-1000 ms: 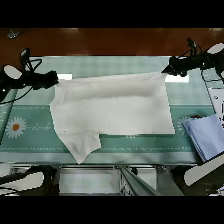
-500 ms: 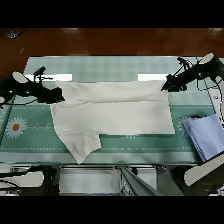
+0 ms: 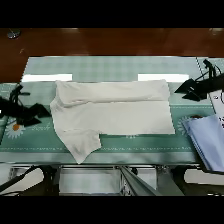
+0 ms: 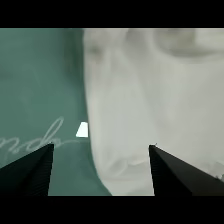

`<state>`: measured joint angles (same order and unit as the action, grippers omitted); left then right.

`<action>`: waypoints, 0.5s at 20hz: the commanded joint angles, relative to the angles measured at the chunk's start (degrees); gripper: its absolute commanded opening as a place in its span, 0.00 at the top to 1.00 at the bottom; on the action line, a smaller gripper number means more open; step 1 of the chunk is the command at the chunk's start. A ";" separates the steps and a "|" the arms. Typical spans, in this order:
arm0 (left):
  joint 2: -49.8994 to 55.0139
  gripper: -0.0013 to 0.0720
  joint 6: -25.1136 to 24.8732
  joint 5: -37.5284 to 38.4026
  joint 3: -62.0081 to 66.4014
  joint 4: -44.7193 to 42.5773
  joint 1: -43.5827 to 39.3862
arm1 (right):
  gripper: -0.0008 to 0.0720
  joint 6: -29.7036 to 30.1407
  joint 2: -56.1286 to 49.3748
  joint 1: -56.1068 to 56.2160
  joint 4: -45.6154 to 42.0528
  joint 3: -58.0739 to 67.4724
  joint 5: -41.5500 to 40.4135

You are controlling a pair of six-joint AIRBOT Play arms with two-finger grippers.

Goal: Fold the shirts.

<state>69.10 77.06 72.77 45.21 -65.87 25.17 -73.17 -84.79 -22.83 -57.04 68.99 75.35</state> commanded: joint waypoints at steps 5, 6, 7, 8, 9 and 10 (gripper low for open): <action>-16.59 0.02 -2.91 -4.81 -27.74 16.11 10.99 | 0.14 8.70 23.82 -3.41 20.57 -32.92 -11.93; -16.50 0.02 -2.91 -5.51 -28.61 16.20 10.19 | 0.14 8.76 24.74 -3.41 20.76 -33.92 -11.96; -16.57 0.02 -3.41 -6.38 -29.38 17.59 9.05 | 0.14 8.72 25.00 -3.41 20.79 -34.21 -11.72; -16.57 0.02 -5.40 -6.36 -30.47 20.72 7.69 | 0.14 8.66 24.96 -3.41 21.07 -34.25 -11.21; -16.55 0.02 -7.15 -6.86 -32.02 24.28 5.62 | 0.14 8.52 24.96 -3.41 21.33 -34.25 -11.19; -16.57 0.02 -7.58 -8.20 -33.38 26.12 3.30 | 0.14 8.50 24.96 -3.43 21.44 -34.25 -11.32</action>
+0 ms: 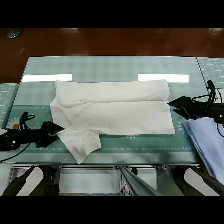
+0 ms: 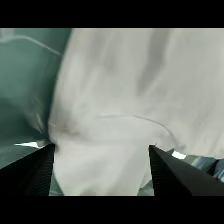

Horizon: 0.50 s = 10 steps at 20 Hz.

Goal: Fold the shirts.

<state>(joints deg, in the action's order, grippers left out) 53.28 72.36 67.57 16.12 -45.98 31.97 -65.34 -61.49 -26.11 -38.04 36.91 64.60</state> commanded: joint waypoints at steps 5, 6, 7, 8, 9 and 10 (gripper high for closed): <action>-0.74 0.03 -3.56 -2.84 -5.92 7.85 -13.42 | 0.14 -6.51 1.66 -6.05 -8.48 2.03 0.96; -0.74 0.15 -4.22 -2.51 -5.68 7.85 -13.42 | 0.14 -9.35 1.66 -8.22 -13.16 2.73 2.99; -0.74 0.61 -5.46 -1.90 -5.44 7.96 -13.40 | 0.14 -11.52 1.66 -9.79 -17.22 2.64 5.25; -0.74 0.94 -8.35 -1.31 -5.35 8.85 -13.42 | 0.14 -13.70 1.66 -10.25 -22.25 2.32 7.63; -0.74 0.95 -8.87 -1.38 -5.35 9.25 -13.42 | 0.14 -15.37 1.66 -10.01 -26.43 1.68 9.92; -0.74 0.95 -8.90 -1.62 -5.35 9.38 -13.40 | 0.14 -15.91 1.66 -9.44 -27.82 0.72 11.52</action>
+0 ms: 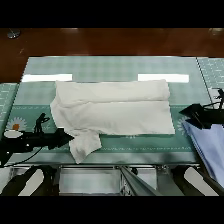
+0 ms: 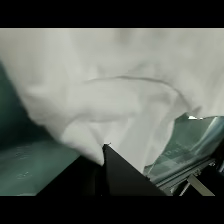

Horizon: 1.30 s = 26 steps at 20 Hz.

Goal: Fold the shirts.

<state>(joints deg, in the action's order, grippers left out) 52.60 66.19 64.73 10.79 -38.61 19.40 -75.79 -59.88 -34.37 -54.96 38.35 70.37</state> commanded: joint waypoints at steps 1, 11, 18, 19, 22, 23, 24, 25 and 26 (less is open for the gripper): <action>-0.07 0.95 -2.75 1.03 -0.02 2.03 -0.85 | 0.14 -5.66 0.04 -0.07 -10.88 -1.95 6.19; -0.07 0.95 -2.75 0.79 -0.04 2.03 -0.85 | 0.13 -4.55 -7.69 8.79 -10.36 -4.68 7.23; -0.07 0.95 -2.73 -0.04 -0.04 2.03 -0.85 | 0.14 -0.39 -12.48 8.96 3.80 -4.59 -1.95; -0.07 0.95 -2.73 -0.24 -0.04 2.03 -0.85 | 0.14 0.15 -12.96 8.96 5.49 -4.59 -2.60; -0.07 0.95 -2.73 -0.28 -0.02 2.47 -0.83 | 0.81 2.49 -13.29 8.96 7.06 -4.46 -3.65; -0.07 0.95 -2.73 -0.26 0.28 2.69 -0.83 | 0.95 4.28 -13.29 8.94 7.54 -4.26 -3.26; -0.07 0.95 -2.73 0.00 1.27 2.67 -0.83 | 0.95 5.25 -13.29 8.94 7.32 -3.54 -2.49; -0.07 0.95 -2.73 0.52 3.08 2.67 -0.83 | 0.95 5.40 -13.27 8.94 6.58 -2.14 -1.66; -0.07 0.95 -2.71 1.11 5.35 2.67 -0.83 | 0.95 5.35 -13.29 8.94 5.95 -0.02 -0.76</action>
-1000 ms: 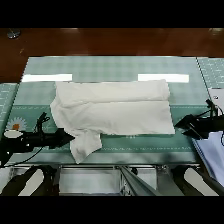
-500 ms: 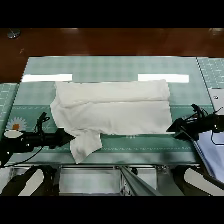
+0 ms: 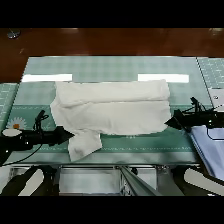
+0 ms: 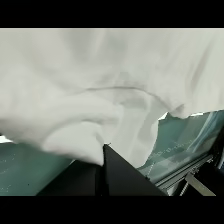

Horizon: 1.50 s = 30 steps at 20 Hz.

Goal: Fold the shirts.

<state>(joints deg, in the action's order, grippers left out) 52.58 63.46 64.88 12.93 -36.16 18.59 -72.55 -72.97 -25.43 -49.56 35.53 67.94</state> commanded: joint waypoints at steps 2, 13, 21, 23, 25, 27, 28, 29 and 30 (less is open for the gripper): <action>-0.02 0.95 0.02 0.61 9.11 0.20 0.37 | 0.95 2.10 -0.20 0.02 0.63 7.96 2.89; 24.11 0.95 4.04 -14.75 39.47 0.17 -6.40 | 0.95 -3.34 -12.46 12.09 2.67 33.66 -11.41; 38.88 0.78 6.47 -12.50 50.77 0.20 -7.65 | 0.80 -8.28 -28.79 12.92 2.82 47.84 -7.17; 38.71 0.03 6.45 -10.08 52.22 -0.15 -6.29 | 0.13 -7.37 -30.03 12.39 2.99 49.09 -5.31; 38.10 0.03 11.58 -1.70 57.70 -7.04 -1.68 | 0.14 -5.81 -29.64 9.16 2.67 52.59 -0.85; 35.17 0.03 20.17 4.81 60.54 -19.93 3.50 | 0.14 -4.63 -28.61 4.50 1.33 55.17 4.63; 32.74 0.03 22.16 5.92 59.98 -25.97 5.44 | 0.14 -4.76 -28.22 2.47 -0.50 55.17 5.97; 29.81 0.03 22.80 5.53 58.12 -30.42 6.86 | 0.14 -4.94 -28.30 0.74 -2.69 54.88 7.87; 26.01 0.03 22.73 3.10 54.58 -32.06 7.91 | 0.14 -5.09 -28.30 -0.22 -4.24 53.59 8.20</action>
<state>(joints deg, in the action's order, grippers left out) 84.73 80.93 65.56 69.82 -55.09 22.11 -78.00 -101.36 -21.54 -49.63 88.88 70.83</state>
